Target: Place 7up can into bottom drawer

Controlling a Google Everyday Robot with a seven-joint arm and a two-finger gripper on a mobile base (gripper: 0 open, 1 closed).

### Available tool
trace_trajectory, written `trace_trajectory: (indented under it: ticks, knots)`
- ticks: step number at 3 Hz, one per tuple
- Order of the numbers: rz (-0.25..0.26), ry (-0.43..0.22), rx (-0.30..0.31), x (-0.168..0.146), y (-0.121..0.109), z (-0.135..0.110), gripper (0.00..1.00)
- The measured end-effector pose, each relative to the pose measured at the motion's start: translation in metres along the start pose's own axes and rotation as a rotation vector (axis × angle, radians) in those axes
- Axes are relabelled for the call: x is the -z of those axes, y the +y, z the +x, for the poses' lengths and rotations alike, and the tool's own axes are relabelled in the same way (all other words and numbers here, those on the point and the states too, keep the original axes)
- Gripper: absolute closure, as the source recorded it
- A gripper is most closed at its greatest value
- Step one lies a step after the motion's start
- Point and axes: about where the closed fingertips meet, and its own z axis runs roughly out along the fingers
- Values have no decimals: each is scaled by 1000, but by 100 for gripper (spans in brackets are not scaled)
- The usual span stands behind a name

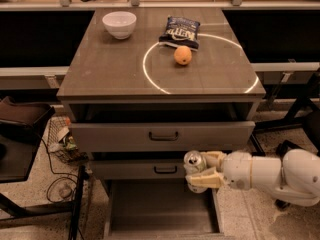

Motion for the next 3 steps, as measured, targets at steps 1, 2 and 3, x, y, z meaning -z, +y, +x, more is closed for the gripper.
trace_trajectory:
  ticks: [1, 2, 3]
  knots:
    - [11, 19, -35, -23, -13, 58, 100]
    - [-21, 28, -60, -50, -12, 132, 100]
    - [-103, 24, -87, -84, -4, 212, 100]
